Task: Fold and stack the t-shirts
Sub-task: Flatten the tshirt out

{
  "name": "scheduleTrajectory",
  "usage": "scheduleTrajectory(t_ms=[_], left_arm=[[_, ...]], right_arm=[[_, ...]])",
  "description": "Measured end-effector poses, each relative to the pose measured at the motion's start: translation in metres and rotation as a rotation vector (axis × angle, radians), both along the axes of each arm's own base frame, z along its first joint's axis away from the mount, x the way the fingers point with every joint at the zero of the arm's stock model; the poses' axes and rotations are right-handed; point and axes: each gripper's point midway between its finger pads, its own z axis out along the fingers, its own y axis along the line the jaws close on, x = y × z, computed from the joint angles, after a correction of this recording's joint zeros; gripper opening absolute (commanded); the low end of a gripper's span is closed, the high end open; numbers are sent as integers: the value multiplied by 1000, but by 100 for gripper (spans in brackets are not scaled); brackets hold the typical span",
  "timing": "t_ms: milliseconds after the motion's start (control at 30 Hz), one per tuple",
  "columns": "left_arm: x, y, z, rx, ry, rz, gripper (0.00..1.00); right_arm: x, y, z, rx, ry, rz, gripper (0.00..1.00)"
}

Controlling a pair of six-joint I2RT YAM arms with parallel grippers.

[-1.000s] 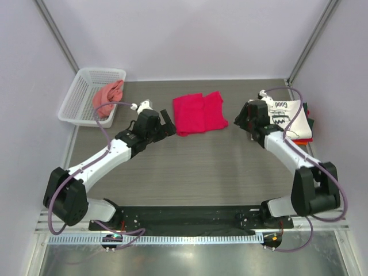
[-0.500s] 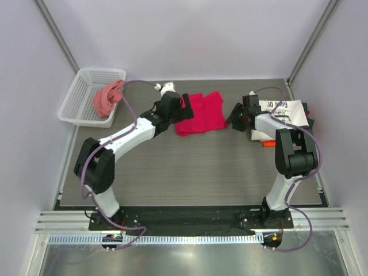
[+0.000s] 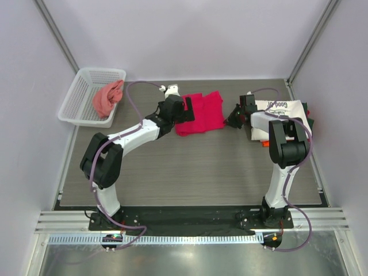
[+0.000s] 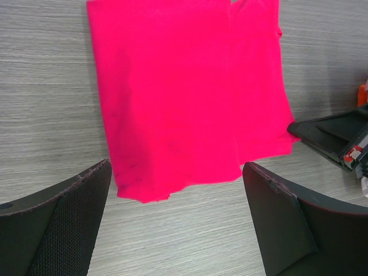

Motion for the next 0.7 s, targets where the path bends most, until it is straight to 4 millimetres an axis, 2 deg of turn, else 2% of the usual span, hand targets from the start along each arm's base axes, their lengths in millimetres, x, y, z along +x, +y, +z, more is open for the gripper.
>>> scheduleTrajectory(t_ms=[100, 167, 233, 333, 467, 567, 633, 700], left_arm=[[0, 0, 0, 10, -5, -6, 95], [1, 2, 0, 14, -9, 2, 95], [0, 8, -2, 23, -15, 25, 96], [-9, 29, -6, 46, -18, 100, 100], [-29, 71, 0, 20, -31, 241, 100], [-44, 119, 17, -43, -67, 381, 100], [-55, 151, 29, -78, -109, 474, 99], [-70, 177, 39, -116, -159, 550, 100]], right_arm=[[-2, 0, 5, -3, -7, 4, 1], [-6, 2, 16, -17, -18, 18, 1], [-10, 8, 34, -32, -43, 41, 1], [-18, 31, 84, -88, -108, 109, 1], [-23, 104, 217, -121, -360, 268, 1], [-54, 142, 312, -81, -543, 365, 1], [-81, 140, 366, -55, -647, 375, 1], [-100, 114, 401, -63, -716, 319, 1]])
